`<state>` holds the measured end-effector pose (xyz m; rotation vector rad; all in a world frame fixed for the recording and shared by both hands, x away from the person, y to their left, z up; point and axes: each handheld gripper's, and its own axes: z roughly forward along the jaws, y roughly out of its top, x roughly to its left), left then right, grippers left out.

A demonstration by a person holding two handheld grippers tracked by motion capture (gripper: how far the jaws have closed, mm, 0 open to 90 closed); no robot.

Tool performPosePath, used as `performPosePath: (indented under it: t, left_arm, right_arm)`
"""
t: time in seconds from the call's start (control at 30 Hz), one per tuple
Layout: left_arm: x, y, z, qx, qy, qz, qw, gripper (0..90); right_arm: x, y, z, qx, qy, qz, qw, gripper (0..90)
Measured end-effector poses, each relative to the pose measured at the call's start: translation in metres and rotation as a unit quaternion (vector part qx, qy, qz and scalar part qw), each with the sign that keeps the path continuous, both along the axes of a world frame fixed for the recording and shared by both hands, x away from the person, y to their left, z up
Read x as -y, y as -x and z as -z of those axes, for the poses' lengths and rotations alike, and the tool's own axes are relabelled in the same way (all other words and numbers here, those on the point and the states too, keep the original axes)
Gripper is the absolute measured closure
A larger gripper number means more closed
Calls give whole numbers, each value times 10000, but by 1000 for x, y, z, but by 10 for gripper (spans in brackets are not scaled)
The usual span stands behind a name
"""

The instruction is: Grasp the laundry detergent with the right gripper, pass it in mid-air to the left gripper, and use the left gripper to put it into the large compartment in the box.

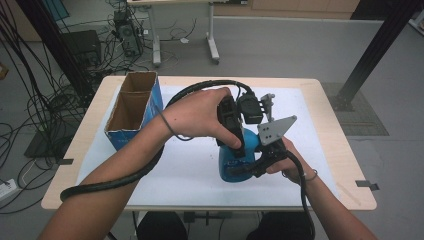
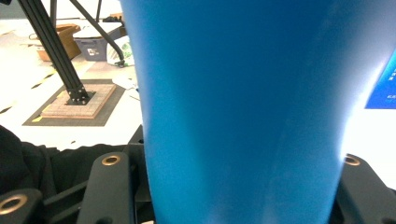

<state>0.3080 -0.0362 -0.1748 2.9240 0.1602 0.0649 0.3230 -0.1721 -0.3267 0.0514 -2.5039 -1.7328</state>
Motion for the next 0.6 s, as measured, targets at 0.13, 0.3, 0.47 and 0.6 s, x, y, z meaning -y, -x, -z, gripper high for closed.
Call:
performPosePath:
  t: [0.13, 0.3, 0.47, 0.6]
  left_arm:
    - [0, 0, 0, -2, 0, 6, 10000, 377]
    - [-1, 1, 0, -10, 11, -27, 10000, 377]
    - [-2, 1, 0, 8, 0, -4, 10000, 377]
    - [-2, 1, 0, 16, 0, 8, 10000, 377]
  right_arm:
    - [0, 0, 0, 10, -9, -4, 10000, 433]
    - [-1, 0, 0, 10, 1, -9, 10000, 433]
    - [-1, 1, 0, 20, 7, 1, 10000, 433]
    - [-1, 1, 0, 20, 4, 7, 10000, 433]
